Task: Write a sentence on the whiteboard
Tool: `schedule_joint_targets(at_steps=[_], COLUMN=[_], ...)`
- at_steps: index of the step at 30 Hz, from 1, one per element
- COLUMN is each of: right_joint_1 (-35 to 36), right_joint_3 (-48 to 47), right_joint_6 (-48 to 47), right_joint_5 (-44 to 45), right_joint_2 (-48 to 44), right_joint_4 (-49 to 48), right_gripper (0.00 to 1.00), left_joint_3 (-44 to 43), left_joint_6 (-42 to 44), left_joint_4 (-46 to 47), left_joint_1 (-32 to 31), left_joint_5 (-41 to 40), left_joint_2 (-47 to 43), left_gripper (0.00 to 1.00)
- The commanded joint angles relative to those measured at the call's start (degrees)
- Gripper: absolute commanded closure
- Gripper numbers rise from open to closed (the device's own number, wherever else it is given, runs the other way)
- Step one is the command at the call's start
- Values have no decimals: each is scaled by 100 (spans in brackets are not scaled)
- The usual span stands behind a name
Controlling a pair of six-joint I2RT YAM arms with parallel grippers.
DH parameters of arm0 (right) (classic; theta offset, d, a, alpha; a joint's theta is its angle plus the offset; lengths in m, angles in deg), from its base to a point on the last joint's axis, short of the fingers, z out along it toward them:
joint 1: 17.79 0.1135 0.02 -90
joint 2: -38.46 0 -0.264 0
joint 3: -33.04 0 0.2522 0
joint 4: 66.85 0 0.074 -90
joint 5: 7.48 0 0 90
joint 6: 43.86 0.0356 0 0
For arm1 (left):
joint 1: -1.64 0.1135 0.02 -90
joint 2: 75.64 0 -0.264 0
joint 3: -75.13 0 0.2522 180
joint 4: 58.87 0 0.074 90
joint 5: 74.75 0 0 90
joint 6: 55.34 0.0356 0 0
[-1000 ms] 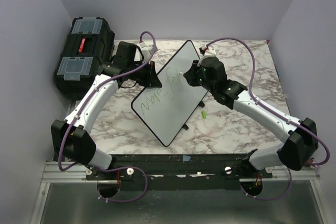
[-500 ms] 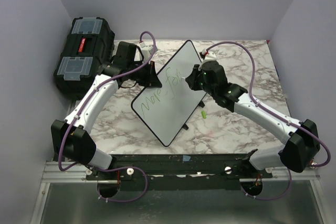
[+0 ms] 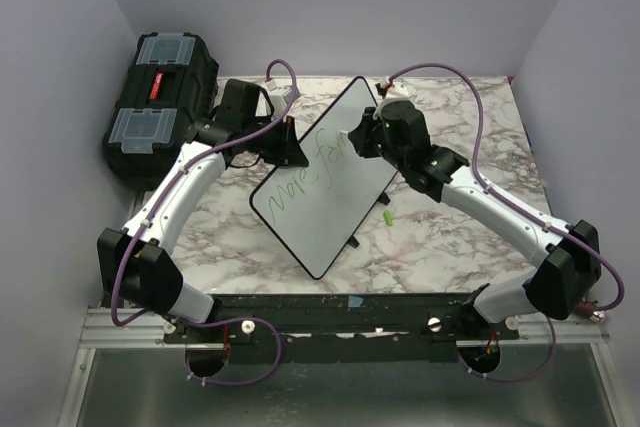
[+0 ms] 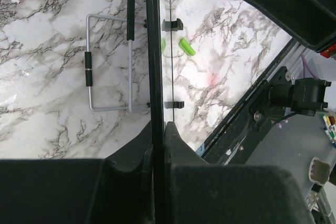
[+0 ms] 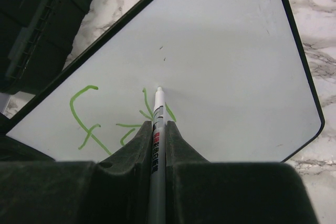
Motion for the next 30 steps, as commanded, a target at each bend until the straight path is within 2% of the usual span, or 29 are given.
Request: schedule_joint_targets(at_steps=[1, 19, 30], right_joint_1=[25, 29, 25], right_joint_3=[-227, 750, 320], right_joint_6=[-69, 163, 44], right_joint_5=[-25, 29, 124], right_joint_2=[231, -173, 17], right_joint_4=[24, -59, -81], right_gripper=[99, 99, 99], left_joint_3=[47, 36, 38], left_joint_6=[708, 707, 708], left_joint_4=[79, 78, 78], left_joint_1=[-157, -159, -167], left_joint_5=[-285, -286, -285], left_joint_2=[-20, -1, -1], left_gripper=[100, 100, 100])
